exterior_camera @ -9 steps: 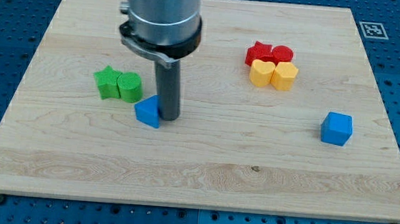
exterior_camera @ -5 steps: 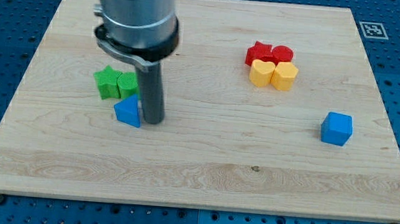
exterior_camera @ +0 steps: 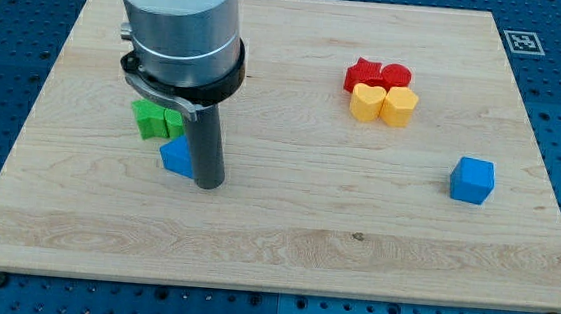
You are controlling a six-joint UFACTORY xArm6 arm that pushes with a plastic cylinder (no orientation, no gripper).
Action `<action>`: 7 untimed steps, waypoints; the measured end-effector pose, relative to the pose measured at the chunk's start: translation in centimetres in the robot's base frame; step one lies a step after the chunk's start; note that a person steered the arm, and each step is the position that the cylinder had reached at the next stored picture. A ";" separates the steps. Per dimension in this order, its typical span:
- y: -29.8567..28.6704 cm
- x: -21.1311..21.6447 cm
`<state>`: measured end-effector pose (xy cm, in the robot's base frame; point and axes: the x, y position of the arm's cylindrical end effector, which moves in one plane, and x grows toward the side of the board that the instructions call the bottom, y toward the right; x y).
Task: Move blue triangle below the green star
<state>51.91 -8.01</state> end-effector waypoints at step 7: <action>-6.2 -0.1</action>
